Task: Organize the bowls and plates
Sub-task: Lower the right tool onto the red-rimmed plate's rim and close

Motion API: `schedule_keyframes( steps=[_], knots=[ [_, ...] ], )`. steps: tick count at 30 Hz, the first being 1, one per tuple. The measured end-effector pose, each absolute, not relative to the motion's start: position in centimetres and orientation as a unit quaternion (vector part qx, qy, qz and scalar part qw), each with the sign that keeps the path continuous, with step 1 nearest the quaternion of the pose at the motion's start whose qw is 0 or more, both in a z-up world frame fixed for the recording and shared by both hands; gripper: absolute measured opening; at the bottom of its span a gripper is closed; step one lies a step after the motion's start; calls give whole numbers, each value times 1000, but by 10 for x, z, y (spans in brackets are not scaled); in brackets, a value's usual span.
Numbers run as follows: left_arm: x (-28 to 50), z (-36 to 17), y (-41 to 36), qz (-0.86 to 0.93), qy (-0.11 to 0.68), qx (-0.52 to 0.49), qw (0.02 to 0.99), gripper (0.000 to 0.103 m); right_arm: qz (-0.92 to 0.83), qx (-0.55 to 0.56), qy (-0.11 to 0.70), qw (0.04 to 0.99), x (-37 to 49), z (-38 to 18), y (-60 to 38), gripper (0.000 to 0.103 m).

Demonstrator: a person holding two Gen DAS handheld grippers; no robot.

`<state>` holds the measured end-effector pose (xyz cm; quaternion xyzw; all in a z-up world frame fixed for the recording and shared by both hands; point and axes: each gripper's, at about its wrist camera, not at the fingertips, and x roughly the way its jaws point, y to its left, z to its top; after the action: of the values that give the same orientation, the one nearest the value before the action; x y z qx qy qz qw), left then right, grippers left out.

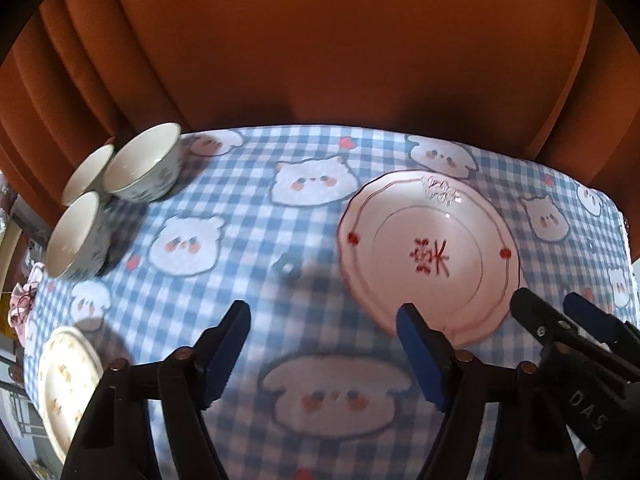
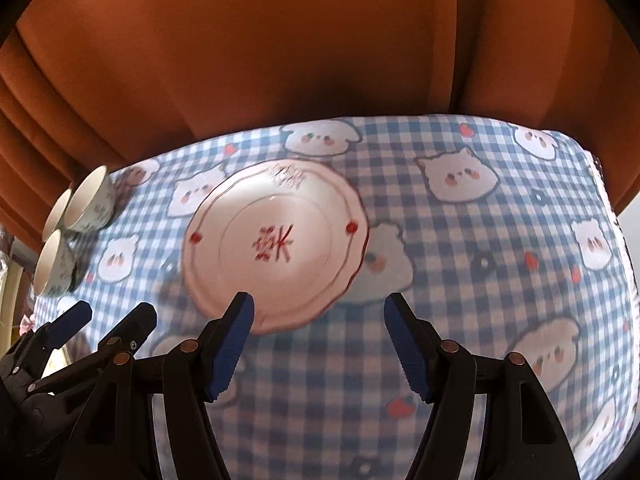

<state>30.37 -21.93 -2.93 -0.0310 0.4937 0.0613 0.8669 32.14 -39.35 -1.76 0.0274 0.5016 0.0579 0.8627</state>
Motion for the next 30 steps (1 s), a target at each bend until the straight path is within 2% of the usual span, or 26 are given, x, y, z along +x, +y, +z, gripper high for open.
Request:
schedule_keyframes(
  steps=[6,8,16,18,20,22,30],
  knots=[
    [344,-49,-224,70,501,-41,862,73,56,27,504,862,360,-35,-398,69],
    [356,-56,-228,69,506,-38,859,72,59,26,507,859,373,-44,-399,64],
    [384,-81,-235,55,526,-38,848,68,46,34,524,850,410,-73,-405,60],
    [386,-84,-238,42,530,-40,846,68,44,37,529,847,416,-79,-406,56],
    [388,-86,-242,29,532,-40,845,65,44,37,535,843,421,-85,-406,46],
    [390,-87,-244,33,532,-34,845,64,47,37,539,840,424,-90,-405,40],
    [387,-87,-246,32,538,-22,842,62,34,27,542,839,421,-92,-397,40]
  ],
)
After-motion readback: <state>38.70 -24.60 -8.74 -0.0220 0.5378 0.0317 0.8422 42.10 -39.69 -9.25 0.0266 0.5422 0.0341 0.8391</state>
